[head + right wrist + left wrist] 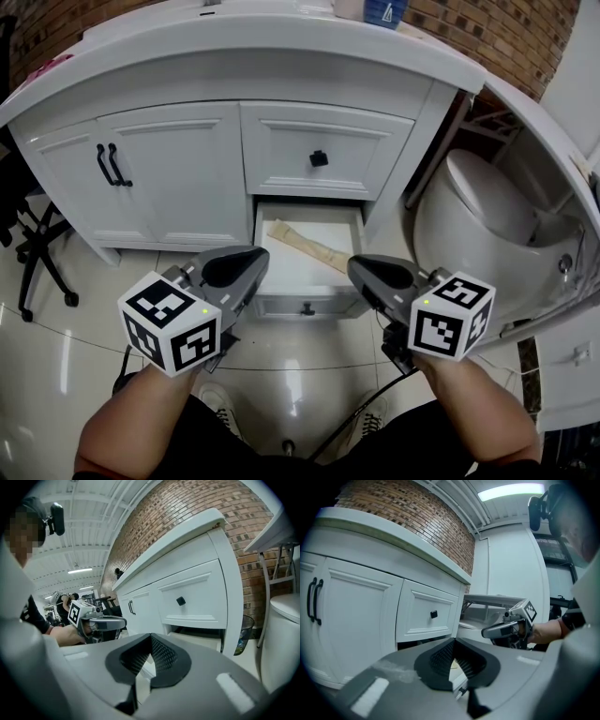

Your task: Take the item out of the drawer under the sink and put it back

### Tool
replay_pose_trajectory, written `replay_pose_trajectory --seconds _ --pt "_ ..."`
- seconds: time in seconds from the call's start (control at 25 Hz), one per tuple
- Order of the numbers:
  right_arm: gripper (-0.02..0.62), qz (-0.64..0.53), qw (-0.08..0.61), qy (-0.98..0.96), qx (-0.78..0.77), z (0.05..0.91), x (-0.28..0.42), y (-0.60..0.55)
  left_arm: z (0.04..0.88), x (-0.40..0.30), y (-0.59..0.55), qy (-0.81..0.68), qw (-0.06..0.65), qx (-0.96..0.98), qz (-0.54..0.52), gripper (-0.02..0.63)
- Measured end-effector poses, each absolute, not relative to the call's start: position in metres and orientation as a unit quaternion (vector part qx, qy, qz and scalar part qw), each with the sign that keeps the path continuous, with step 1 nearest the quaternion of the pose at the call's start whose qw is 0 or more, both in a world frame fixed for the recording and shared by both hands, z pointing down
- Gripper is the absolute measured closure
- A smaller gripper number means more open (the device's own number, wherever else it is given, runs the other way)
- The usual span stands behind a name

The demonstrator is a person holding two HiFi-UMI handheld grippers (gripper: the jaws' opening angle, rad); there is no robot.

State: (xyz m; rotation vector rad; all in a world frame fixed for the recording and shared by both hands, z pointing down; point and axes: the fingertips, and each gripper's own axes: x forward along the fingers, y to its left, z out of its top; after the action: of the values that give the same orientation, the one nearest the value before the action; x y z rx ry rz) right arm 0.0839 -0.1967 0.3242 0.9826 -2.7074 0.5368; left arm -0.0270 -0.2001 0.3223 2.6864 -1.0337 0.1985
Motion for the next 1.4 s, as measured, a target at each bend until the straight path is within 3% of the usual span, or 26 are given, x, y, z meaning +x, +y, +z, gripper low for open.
replay_pose_trajectory --seconds 1.4 --pt "0.588 0.13 0.104 -0.916 0.366 0.285 0.113 -0.067 0.278 -0.027 -0.084 -0.379 0.09 0.919 0.06 0.6"
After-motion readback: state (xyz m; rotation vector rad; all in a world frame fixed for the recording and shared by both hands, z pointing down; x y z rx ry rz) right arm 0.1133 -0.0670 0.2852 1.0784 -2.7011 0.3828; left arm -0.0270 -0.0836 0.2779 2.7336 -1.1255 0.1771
